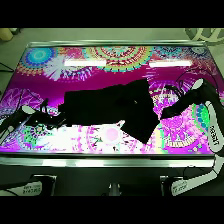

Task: Fold the shirts.

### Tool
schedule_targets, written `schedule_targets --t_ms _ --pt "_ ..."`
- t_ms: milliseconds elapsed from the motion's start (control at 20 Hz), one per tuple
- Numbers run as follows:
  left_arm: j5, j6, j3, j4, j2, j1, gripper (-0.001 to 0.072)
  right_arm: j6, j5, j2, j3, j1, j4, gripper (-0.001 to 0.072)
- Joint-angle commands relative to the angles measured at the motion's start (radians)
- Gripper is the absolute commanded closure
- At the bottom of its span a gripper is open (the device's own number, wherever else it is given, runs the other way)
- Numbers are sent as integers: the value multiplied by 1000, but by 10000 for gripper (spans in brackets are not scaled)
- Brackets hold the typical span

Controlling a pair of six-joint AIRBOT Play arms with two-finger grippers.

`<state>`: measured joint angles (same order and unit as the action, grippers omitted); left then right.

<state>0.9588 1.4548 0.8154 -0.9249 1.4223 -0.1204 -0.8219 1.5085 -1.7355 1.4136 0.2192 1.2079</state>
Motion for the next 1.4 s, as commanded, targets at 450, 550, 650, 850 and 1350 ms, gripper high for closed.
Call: schedule_targets --t_ms 450,550,650,850,1350 --pt "15 -1 122 -2 -123 1 689 122 -218 71 -49 -91 -161 696" --pt "11 0 281 -49 -211 1 689 120 -271 200 22 -90 -161 696" --pt "8 4 498 -124 -312 1 689 120 -408 371 135 -90 -136 696" --pt "8 66 920 -280 -472 2 689 82 -723 734 304 -90 -47 696" --pt "10 147 1070 -292 -734 3 688 -42 -694 1109 310 -90 176 696"
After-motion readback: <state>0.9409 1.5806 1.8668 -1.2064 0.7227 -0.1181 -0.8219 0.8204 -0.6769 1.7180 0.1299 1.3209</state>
